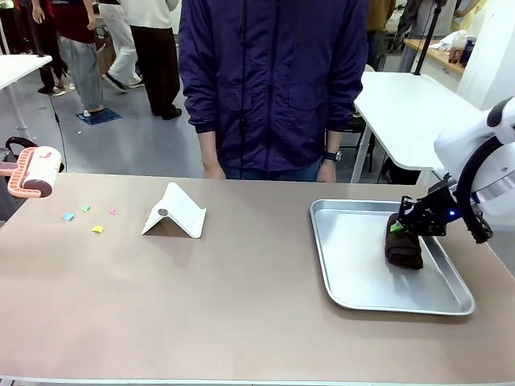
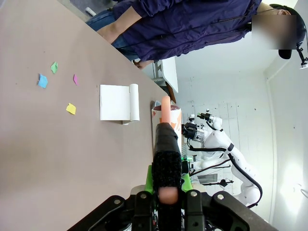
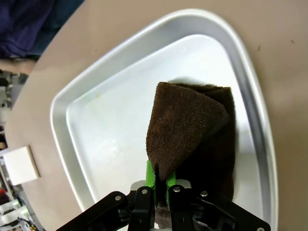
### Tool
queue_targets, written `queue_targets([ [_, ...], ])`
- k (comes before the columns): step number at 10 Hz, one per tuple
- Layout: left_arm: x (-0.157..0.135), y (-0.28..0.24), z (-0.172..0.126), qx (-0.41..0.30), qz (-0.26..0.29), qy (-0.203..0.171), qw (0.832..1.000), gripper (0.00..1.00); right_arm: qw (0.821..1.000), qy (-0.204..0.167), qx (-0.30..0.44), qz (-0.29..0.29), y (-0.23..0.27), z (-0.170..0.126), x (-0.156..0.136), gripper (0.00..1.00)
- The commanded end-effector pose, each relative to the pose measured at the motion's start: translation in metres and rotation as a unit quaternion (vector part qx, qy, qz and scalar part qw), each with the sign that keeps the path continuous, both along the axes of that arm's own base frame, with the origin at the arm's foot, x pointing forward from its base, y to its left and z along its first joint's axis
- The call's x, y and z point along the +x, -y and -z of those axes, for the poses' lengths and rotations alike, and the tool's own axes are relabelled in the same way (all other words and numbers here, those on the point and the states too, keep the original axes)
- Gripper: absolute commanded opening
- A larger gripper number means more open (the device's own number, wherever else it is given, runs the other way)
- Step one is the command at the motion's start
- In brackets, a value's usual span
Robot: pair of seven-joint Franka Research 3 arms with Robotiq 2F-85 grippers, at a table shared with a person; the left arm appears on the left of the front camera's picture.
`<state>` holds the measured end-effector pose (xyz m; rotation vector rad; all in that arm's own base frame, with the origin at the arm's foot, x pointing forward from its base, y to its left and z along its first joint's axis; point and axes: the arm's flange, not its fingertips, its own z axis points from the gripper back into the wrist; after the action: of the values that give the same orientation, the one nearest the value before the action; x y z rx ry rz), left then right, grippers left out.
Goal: Clean the surface of the table.
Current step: If a person points to the right, clean the right side of the table with your right hand, and if they point to the left, clean the left side with your left hand.
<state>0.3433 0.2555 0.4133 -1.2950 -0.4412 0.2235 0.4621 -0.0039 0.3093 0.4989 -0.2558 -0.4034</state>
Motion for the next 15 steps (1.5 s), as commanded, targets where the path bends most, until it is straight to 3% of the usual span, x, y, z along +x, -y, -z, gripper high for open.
queue_targets([
  [1,-0.002,-0.001,-0.004,-0.003,0.005,0.004,1.0,0.0,0.999,0.018,0.023,-0.034,-0.007,0.0,-0.003,0.09],
  [4,-0.002,-0.001,-0.004,-0.003,0.005,0.004,1.0,0.0,0.99,0.026,0.111,-0.082,-0.04,-0.015,-0.007,0.09],
  [7,-0.002,-0.001,-0.004,-0.003,0.005,0.004,1.0,0.0,0.978,0.071,0.185,-0.062,-0.043,-0.054,-0.026,0.09],
  [9,-0.002,-0.001,-0.004,-0.003,0.005,0.004,1.0,0.0,0.943,0.091,0.311,-0.072,-0.016,-0.088,-0.048,0.09],
  [10,-0.002,-0.001,-0.004,-0.003,0.005,0.004,1.0,0.0,0.915,0.098,0.382,-0.09,0.005,-0.1,-0.059,0.09],
  [11,-0.002,-0.001,-0.004,-0.003,0.005,0.004,1.0,0.0,0.889,0.121,0.432,-0.086,0.031,-0.107,-0.072,0.09],
  [12,-0.002,-0.001,-0.004,-0.003,0.005,0.004,1.0,0.0,0.877,0.142,0.452,-0.081,0.054,-0.109,-0.082,0.09],
  [14,-0.002,-0.001,-0.004,-0.003,0.005,0.004,1.0,0.0,0.857,0.132,0.489,-0.094,0.101,-0.102,-0.091,0.09],
  [15,-0.002,-0.001,-0.004,-0.003,0.005,0.004,1.0,0.0,0.843,0.107,0.515,-0.114,0.123,-0.095,-0.091,0.09],
])
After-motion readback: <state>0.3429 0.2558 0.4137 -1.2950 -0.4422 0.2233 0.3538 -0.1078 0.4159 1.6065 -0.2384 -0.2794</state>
